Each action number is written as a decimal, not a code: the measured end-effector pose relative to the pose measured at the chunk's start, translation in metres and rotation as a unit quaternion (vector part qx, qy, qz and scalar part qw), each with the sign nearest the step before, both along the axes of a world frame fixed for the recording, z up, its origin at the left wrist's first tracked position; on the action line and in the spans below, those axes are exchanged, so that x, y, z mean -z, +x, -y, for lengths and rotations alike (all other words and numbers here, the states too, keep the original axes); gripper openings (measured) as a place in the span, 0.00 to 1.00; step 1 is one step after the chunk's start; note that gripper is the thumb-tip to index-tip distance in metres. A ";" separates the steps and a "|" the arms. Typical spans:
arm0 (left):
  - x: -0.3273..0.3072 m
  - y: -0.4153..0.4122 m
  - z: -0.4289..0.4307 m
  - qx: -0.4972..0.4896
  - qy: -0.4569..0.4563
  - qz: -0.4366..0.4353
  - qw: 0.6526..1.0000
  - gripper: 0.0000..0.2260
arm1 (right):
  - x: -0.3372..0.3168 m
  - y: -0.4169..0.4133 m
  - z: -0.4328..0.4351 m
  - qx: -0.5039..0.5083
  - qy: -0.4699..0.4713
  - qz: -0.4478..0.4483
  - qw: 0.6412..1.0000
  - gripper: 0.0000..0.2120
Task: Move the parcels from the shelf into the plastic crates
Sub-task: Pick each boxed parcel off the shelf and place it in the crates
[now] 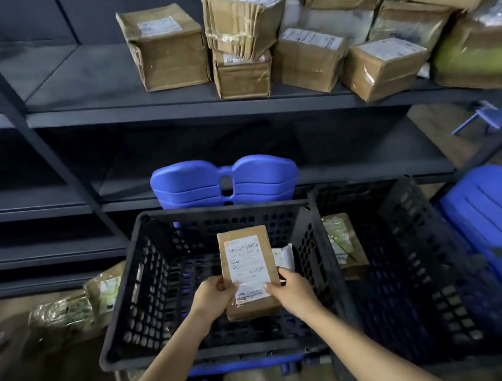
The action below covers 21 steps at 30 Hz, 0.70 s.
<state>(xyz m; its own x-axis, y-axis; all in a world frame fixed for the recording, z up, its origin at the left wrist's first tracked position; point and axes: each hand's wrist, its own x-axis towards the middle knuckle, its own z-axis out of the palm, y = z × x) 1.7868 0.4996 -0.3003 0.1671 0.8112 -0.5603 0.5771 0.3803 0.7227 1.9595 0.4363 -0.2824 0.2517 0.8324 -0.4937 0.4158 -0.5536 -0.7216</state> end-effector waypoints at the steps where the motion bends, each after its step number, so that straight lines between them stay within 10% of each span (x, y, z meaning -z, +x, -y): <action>1: 0.011 0.002 -0.002 0.005 -0.005 -0.009 1.000 0.10 | 0.008 0.001 -0.001 0.000 -0.009 0.001 1.000 0.18; 8: 0.060 0.024 -0.005 0.101 -0.040 -0.067 0.992 0.04 | 0.056 0.023 0.001 -0.021 -0.094 0.016 0.995 0.19; 21: 0.118 0.084 0.005 0.269 -0.077 -0.124 0.952 0.27 | 0.108 0.050 -0.001 -0.065 -0.234 0.136 0.960 0.31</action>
<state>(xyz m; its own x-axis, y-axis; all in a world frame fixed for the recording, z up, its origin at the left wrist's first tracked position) 1.8708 0.4945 -0.4181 0.3825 0.5502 -0.7423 0.8638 0.0723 0.4987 2.0099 0.4368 -0.3904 0.3340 0.5683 -0.7519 0.6410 -0.7219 -0.2609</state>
